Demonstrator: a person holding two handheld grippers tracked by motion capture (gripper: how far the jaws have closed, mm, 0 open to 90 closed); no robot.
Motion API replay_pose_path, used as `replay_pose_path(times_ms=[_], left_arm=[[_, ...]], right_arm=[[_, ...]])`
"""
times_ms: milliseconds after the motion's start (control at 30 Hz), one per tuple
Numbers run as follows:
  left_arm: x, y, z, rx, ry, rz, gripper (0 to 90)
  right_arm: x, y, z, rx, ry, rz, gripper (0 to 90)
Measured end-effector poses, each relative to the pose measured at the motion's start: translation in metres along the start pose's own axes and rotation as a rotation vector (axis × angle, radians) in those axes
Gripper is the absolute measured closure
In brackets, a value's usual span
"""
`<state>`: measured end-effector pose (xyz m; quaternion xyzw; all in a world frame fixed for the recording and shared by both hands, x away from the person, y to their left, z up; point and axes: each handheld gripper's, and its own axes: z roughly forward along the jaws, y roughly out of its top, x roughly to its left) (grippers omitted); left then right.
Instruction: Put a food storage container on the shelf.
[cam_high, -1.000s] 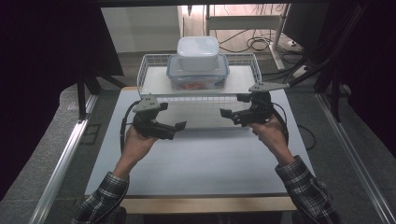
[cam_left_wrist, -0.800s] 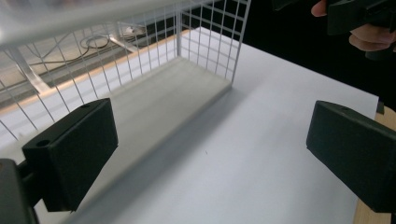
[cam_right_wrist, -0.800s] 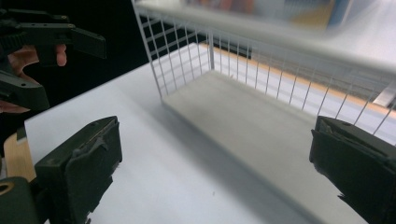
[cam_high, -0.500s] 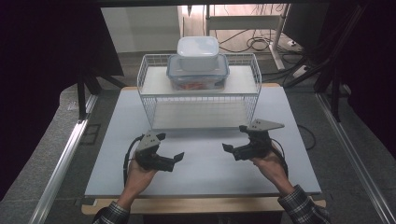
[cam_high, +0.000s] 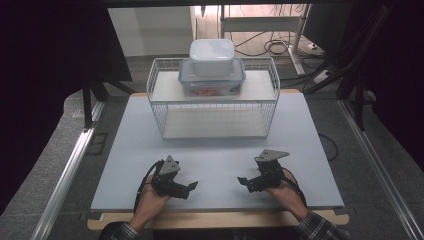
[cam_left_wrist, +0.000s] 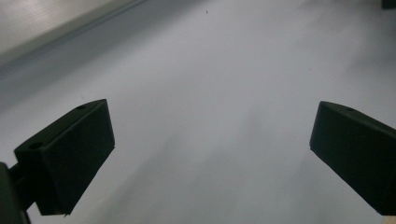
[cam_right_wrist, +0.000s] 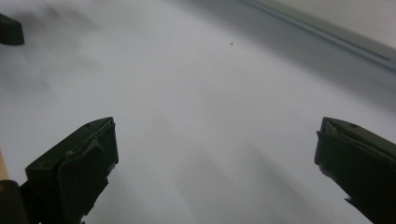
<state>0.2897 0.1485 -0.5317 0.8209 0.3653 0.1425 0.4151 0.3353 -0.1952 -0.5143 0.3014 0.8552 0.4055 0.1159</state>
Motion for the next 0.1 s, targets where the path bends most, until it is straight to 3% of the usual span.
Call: replay_pose_path(times_ms=[100], left_arm=[[0.0027, -0.0001, -0.0004, -0.001, -0.002, -0.011, 0.0]], right_arm=[[0.0013, -0.0001, 0.0022, 0.01, -0.004, -0.012, 0.0]])
